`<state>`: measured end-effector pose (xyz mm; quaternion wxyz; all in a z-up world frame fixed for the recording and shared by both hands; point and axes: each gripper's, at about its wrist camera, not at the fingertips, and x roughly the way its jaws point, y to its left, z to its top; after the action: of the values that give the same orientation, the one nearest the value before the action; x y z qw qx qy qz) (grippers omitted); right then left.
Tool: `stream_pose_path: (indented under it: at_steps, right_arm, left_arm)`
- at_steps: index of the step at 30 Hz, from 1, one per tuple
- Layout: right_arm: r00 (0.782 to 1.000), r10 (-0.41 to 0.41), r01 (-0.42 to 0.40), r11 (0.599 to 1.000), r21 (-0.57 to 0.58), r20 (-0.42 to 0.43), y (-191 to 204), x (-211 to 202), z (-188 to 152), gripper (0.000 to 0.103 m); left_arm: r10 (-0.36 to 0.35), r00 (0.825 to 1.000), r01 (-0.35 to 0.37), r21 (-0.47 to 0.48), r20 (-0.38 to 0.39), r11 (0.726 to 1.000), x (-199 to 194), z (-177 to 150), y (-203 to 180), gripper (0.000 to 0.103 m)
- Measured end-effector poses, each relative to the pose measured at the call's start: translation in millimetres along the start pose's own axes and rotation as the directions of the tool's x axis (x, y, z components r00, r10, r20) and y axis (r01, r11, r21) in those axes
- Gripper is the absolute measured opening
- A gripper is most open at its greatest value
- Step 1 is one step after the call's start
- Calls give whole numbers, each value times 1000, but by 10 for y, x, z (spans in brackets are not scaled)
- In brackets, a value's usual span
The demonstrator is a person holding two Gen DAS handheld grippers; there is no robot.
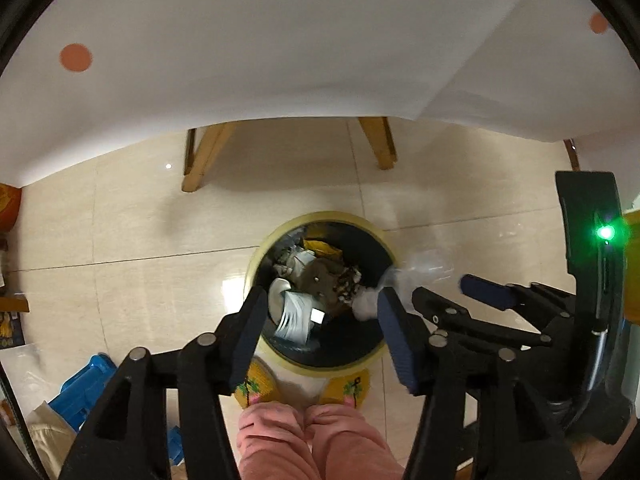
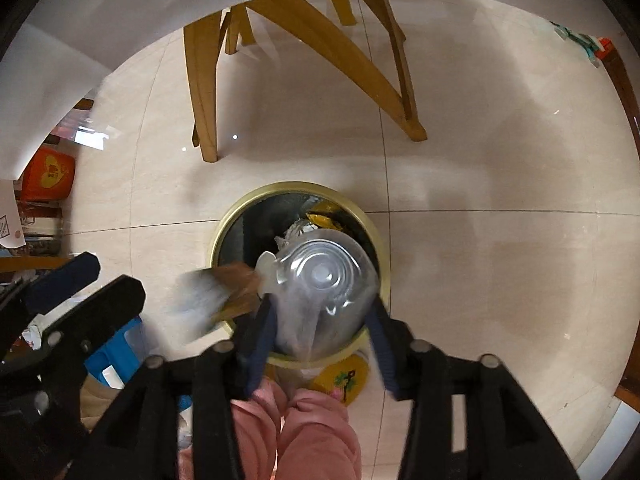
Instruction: Collect trash
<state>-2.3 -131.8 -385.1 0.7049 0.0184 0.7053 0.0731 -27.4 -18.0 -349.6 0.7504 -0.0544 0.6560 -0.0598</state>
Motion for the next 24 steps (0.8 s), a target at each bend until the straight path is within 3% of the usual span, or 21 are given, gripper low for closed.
stream_pose_path:
  at_steps: [6,24]
  right_arm:
    - [1000,11,-11,1000,-5,10,-32,15,2,55]
    - [993,57,-61,997,35,100,18,-297,-32,55]
  left_arm:
    - [20,1000,-19,-38,7,999,-39,45,62,85]
    - [85,992,-78,-82,92,994,-493,106,215,85]
